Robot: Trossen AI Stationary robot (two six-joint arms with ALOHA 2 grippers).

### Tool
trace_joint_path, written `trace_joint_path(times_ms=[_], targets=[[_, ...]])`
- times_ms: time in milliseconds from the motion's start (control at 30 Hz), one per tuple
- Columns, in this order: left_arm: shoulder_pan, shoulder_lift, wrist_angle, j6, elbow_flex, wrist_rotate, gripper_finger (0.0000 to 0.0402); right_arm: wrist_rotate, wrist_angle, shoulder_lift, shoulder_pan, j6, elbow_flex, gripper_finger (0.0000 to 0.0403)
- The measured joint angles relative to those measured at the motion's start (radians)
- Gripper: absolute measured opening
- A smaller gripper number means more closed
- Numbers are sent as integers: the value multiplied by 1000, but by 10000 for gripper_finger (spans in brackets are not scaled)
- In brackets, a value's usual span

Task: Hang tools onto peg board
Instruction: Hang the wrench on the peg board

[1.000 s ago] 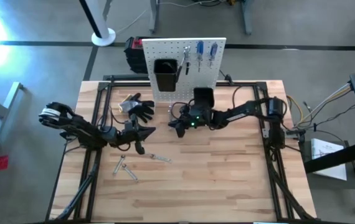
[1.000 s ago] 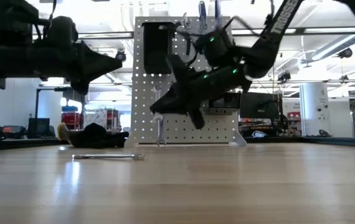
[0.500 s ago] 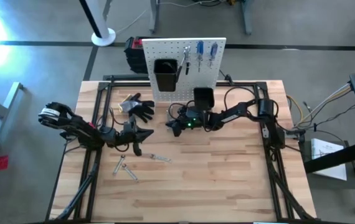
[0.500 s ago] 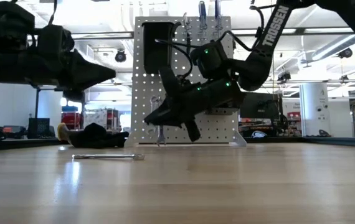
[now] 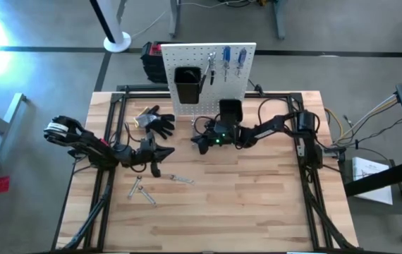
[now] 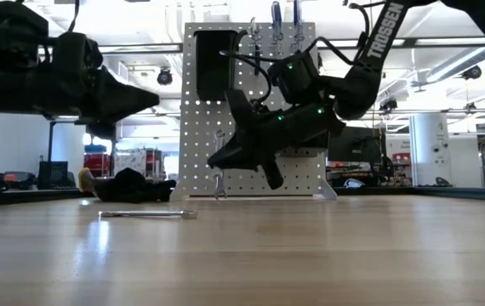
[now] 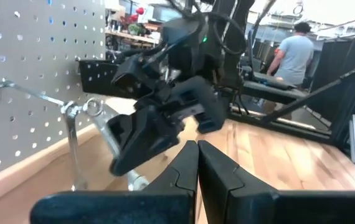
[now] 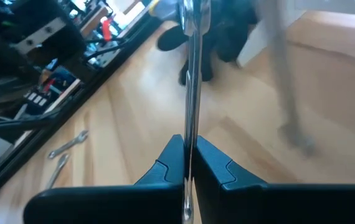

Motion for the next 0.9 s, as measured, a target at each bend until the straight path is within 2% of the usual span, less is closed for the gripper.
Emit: trace_joint_path(times_ms=[633,767,900], targets=[[0,-2,-3,10,2,0,0,-15,-37,0,-46,-40,3,2],[0,-2,-3,10,2,1,0,-15,-40,0,-46,-43,3,33],[0,-3,-3,-1,2,0,0,-15,-42,0,-44,-37,4,86]])
